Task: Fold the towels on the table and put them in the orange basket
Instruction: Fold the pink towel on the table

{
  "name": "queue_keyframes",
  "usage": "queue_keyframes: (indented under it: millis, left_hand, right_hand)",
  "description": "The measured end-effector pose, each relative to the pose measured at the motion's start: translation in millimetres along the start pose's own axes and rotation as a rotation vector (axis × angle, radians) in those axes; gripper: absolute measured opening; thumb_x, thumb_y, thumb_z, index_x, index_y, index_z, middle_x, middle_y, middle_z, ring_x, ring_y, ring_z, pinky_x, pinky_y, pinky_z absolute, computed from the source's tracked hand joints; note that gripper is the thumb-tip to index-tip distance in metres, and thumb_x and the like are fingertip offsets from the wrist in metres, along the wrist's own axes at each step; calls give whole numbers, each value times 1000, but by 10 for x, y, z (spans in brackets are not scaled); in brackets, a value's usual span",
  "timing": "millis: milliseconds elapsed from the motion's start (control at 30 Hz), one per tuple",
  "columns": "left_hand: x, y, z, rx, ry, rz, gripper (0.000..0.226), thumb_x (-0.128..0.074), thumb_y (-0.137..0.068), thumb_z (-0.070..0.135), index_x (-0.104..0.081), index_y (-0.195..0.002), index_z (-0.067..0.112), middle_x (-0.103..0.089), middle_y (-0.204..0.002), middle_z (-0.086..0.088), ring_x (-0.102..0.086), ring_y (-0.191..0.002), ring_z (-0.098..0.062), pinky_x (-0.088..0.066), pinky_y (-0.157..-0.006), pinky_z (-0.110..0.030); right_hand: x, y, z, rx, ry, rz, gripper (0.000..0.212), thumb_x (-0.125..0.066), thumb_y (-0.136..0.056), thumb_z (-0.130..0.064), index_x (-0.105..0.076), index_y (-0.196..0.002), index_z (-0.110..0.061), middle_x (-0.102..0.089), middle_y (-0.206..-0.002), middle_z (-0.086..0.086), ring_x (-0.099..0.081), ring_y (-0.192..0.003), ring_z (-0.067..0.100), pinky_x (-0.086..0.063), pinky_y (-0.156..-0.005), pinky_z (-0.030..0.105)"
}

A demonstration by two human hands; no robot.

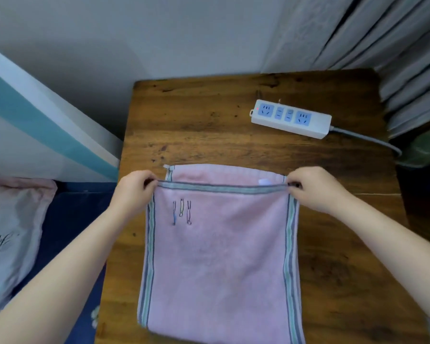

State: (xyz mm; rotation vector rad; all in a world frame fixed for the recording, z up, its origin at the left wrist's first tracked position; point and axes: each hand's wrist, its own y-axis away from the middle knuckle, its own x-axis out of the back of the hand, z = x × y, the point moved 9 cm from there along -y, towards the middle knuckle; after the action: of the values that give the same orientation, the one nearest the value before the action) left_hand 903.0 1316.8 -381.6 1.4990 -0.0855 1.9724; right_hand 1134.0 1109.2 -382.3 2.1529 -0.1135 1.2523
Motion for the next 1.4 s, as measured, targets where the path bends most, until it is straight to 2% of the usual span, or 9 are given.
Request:
queue_keyframes:
  millis: [67, 167, 333, 533, 700, 833, 933, 1033, 1400]
  left_hand:
    - [-62, -204, 84, -6, -12, 24, 20, -49, -94, 11, -63, -105, 2, -63, -105, -13, -52, -90, -21, -41, -75, -30]
    - [-331, -450, 189, -43, -154, -43, 21, -46, -94, 12, -61, -105, 3, -61, -107, -14, -53, -92, -26, -40, -71, -31]
    - [-538, -699, 155, -49, -258, -57, 24, -46, -94, 12, -61, -111, 4, -56, -116, -15, -47, -115, -32, -46, -85, -41]
    - [-716, -833, 152, -123, -287, -207, 24, -48, -93, 11, -62, -111, 4, -55, -111, -16, -48, -112, -34, -43, -89, -37]
    - [-782, -839, 245, -175, -286, -407, 21, -49, -94, 14, -60, -109, 7, -48, -96, -6, -44, -99, -23, -39, -88, -30]
    - [-810, -854, 210, -203, -433, -495, 12, -50, -93, 23, -58, -101, 19, -55, -99, 0, -45, -107, -25, -39, -92, -34]
    - [-804, -811, 195, -204, -372, -547, 2, -51, -93, 19, -53, -92, 18, -53, -93, -2, -48, -93, -22, -38, -72, -28]
    - [-711, -778, 180, -222, -301, -492, 13, -53, -92, 16, -60, -101, 9, -55, -93, -3, -48, -85, -18, -38, -71, -25]
    - [-344, -560, -30, -273, -232, -347, 5, -50, -94, 16, -50, -89, 16, -61, -96, -8, -58, -87, -24, -48, -71, -32]
  right_hand:
    - [93, -130, 177, -105, -46, 105, 20, -49, -90, -9, -67, -98, -7, -62, -97, 8, -57, -91, 23, -41, -68, 28]
    - [-117, -315, 386, -240, 15, 62, 22, -49, -90, -8, -65, -105, -10, -59, -109, 9, -54, -94, 23, -45, -70, 30]
    - [-352, -374, 520, -314, -21, 141, 28, -46, -92, -10, -60, -116, -7, -57, -117, 12, -50, -109, 28, -46, -84, 36]
    - [-445, -431, 561, -341, -64, 112, 39, -51, -91, -15, -49, -129, -9, -53, -125, 13, -49, -115, 28, -45, -91, 36]
    - [-466, -526, 607, -424, -66, -39, 28, -58, -87, -17, -60, -114, -8, -55, -108, 10, -54, -95, 24, -47, -72, 31]
    - [-449, -554, 574, -425, -24, -82, 23, -55, -88, -18, -64, -106, -7, -58, -97, 9, -50, -79, 20, -43, -62, 27]
    - [-436, -549, 529, -391, -21, -78, 22, -51, -90, -22, -64, -102, -8, -57, -87, 6, -52, -75, 19, -41, -54, 23]
    - [-447, -539, 507, -378, -30, -81, 21, -49, -92, -20, -64, -100, -7, -57, -83, 7, -53, -72, 19, -37, -50, 23]
    - [-319, -361, 331, -217, -56, -105, 21, -57, -89, -19, -66, -105, -9, -65, -105, 9, -58, -93, 21, -51, -82, 34]
